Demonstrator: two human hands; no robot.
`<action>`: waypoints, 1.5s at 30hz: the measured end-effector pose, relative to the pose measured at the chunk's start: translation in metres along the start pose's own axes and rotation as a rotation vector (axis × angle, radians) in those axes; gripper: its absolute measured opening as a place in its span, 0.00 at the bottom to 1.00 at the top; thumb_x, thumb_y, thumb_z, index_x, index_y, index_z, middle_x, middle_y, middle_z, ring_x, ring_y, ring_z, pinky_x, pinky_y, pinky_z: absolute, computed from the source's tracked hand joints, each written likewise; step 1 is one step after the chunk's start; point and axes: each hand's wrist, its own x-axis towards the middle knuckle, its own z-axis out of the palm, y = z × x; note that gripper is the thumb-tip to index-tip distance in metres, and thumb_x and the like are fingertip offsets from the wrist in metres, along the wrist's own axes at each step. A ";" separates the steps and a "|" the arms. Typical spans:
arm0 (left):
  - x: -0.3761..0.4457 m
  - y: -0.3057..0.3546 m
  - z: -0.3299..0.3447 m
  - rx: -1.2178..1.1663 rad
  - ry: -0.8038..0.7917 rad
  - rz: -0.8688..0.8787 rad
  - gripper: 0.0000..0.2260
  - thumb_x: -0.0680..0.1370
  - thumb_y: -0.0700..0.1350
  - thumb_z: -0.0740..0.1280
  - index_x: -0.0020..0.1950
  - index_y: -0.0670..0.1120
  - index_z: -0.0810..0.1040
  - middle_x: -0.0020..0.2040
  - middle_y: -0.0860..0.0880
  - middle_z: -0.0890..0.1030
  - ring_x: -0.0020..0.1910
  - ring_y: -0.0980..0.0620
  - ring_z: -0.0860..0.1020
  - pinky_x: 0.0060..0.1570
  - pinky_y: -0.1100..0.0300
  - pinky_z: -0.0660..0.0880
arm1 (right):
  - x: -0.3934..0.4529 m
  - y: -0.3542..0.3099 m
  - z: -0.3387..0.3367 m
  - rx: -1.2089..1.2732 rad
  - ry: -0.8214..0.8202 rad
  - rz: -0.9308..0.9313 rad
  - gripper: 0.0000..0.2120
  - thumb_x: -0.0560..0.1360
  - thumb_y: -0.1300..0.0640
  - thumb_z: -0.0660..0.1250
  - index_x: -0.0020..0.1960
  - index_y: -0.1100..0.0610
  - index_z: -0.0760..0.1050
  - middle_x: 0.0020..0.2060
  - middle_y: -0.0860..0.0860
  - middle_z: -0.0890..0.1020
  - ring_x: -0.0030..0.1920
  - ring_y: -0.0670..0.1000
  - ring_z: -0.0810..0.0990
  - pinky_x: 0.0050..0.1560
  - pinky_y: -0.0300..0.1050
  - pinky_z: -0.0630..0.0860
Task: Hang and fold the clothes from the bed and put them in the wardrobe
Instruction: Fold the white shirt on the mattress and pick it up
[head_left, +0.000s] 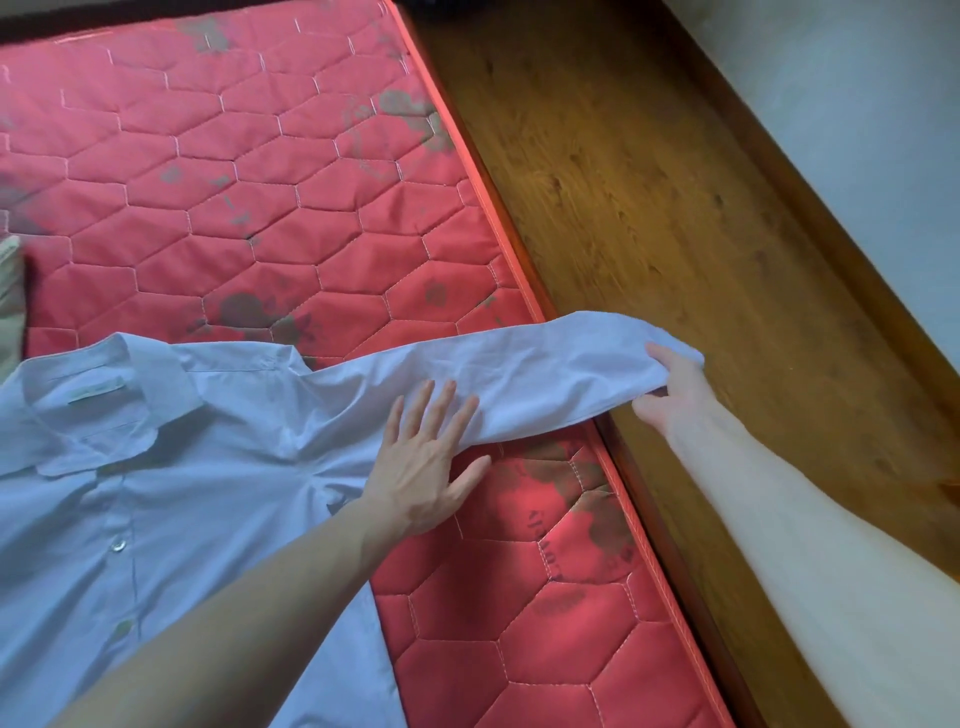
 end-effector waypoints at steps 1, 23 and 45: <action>-0.002 0.000 -0.002 -0.021 0.021 0.008 0.36 0.80 0.69 0.48 0.85 0.55 0.55 0.86 0.49 0.50 0.85 0.46 0.43 0.82 0.43 0.41 | -0.005 -0.002 0.002 0.000 0.019 -0.044 0.15 0.76 0.64 0.74 0.60 0.61 0.76 0.47 0.57 0.85 0.43 0.56 0.86 0.36 0.49 0.82; -0.177 -0.097 -0.155 -1.419 0.291 -0.584 0.08 0.81 0.39 0.65 0.45 0.41 0.83 0.38 0.46 0.81 0.38 0.52 0.81 0.40 0.59 0.78 | -0.208 0.320 0.093 -1.051 -0.743 -1.291 0.24 0.71 0.64 0.76 0.59 0.49 0.68 0.51 0.47 0.75 0.52 0.53 0.78 0.44 0.51 0.79; -0.322 -0.367 -0.156 -1.188 0.478 -1.116 0.10 0.83 0.37 0.63 0.50 0.46 0.84 0.43 0.48 0.83 0.32 0.56 0.82 0.24 0.65 0.73 | -0.163 0.381 0.104 -1.643 -0.666 -1.601 0.26 0.82 0.53 0.56 0.78 0.58 0.67 0.76 0.56 0.71 0.73 0.56 0.70 0.69 0.55 0.70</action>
